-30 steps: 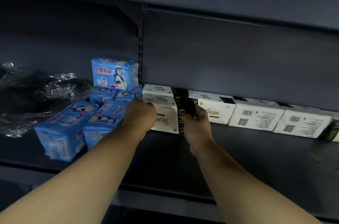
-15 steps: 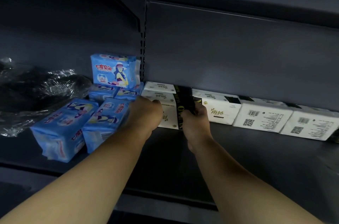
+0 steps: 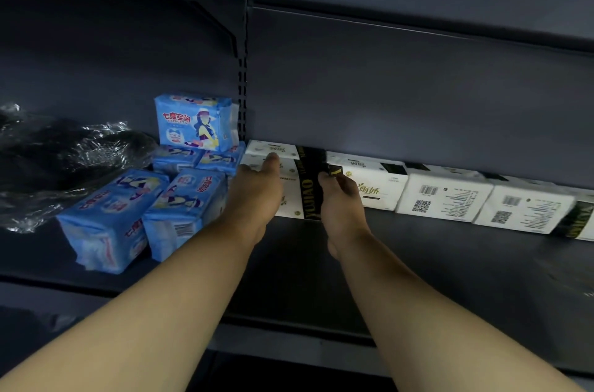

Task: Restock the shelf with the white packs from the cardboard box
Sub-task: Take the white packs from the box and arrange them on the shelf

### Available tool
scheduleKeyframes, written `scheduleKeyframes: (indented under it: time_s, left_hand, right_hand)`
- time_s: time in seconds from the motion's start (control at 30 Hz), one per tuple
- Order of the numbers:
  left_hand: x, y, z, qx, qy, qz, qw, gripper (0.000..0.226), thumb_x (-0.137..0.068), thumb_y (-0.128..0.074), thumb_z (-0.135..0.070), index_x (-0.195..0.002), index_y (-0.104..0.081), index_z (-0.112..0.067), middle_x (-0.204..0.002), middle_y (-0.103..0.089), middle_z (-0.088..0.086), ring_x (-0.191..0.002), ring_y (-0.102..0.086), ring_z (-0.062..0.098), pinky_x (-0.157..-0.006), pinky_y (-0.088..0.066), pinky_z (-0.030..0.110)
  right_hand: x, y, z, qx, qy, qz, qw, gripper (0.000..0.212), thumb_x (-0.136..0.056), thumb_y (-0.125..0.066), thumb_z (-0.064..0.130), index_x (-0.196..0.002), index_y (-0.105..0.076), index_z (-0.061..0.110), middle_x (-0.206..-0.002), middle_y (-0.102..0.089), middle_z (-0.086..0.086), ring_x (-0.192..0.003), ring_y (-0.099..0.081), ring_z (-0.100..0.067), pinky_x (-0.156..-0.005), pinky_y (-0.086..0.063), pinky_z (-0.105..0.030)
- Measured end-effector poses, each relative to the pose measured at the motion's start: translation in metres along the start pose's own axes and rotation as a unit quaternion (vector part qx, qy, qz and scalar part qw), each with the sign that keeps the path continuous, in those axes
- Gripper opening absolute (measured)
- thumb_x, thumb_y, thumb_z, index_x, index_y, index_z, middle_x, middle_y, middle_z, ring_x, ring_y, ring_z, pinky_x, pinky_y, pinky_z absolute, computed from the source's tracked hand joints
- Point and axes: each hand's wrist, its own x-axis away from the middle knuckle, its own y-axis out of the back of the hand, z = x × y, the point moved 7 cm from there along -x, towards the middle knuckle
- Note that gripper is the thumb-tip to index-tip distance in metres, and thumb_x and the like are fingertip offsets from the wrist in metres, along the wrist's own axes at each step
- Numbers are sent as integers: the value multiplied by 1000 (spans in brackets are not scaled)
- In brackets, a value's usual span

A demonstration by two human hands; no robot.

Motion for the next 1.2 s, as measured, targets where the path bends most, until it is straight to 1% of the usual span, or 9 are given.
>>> scheduleKeyframes:
  time_s: [0.1,0.2,0.3,0.4,0.53,0.7,0.87,1.1,1.2]
  left_hand:
    - [6,-3,0,6,3,11,1000,60,-100,-34,-55,-142,-40,-13,-122,-54,8,-86,-51,13,-66,-37,28]
    - [17,-4,3,14,17,24,999,70,-94,-34,-65,-144,-42,-16,-137,-55,7,-117,-54,24,-101,-42,41]
    - [33,-8,7,19,31,45,998,73,-94,-33,-66,-148,-38,-18,-146,-48,8,-130,-46,28,-111,-34,43]
    - [51,-16,6,23,21,60,998,66,-98,-32,-60,-149,-34,-19,-149,-42,6,-134,-40,25,-104,-32,36]
    - [82,-31,2,31,15,71,997,66,-98,-33,-60,-150,-32,-18,-152,-38,3,-136,-38,25,-106,-32,39]
    - [130,-60,1,61,1,89,994,63,-98,-39,-58,-147,-37,-19,-146,-45,2,-132,-42,23,-94,-30,31]
    - [187,-94,7,74,-8,105,992,68,-94,-43,-60,-148,-36,-20,-144,-44,-2,-130,-42,22,-100,-31,32]
    - [275,-133,38,32,-21,85,996,58,-99,-36,-56,-144,-38,-19,-107,-45,-11,-90,-41,9,-85,-28,31]
    - [298,-141,53,17,-9,86,996,57,-99,-35,-57,-143,-39,-21,-107,-48,-12,-91,-44,10,-78,-33,28]
  right_hand:
    - [11,7,6,-9,-16,3,1000,35,-99,-49,42,-129,-51,22,-105,-64,3,-93,-57,-11,-69,-40,-27]
    - [23,15,11,-25,-31,6,999,42,-99,-44,50,-134,-48,28,-101,-57,11,-90,-52,-7,-87,-38,-33]
    - [37,27,14,-45,-47,4,998,51,-99,-43,54,-143,-43,29,-111,-50,12,-109,-46,-13,-108,-35,-42]
    - [53,40,14,-51,-58,16,997,57,-97,-42,59,-147,-38,31,-129,-48,11,-132,-39,-17,-116,-28,-49]
    - [73,67,14,-81,-72,4,994,69,-92,-47,66,-151,-34,34,-153,-39,10,-142,-34,-18,-117,-26,-50]
    - [100,114,12,-105,-77,19,991,73,-93,-42,67,-154,-31,27,-157,-35,1,-144,-33,-24,-118,-26,-48]
    - [131,178,3,-94,-64,8,994,77,-91,-44,69,-154,-31,26,-157,-35,0,-141,-35,-26,-114,-33,-48]
    - [181,253,-31,-88,-69,34,993,74,-93,-41,67,-154,-31,26,-156,-35,5,-139,-39,-18,-109,-36,-47]
    - [195,271,-47,-94,-85,43,991,71,-94,-41,66,-152,-34,25,-154,-40,6,-137,-41,-17,-105,-38,-45]
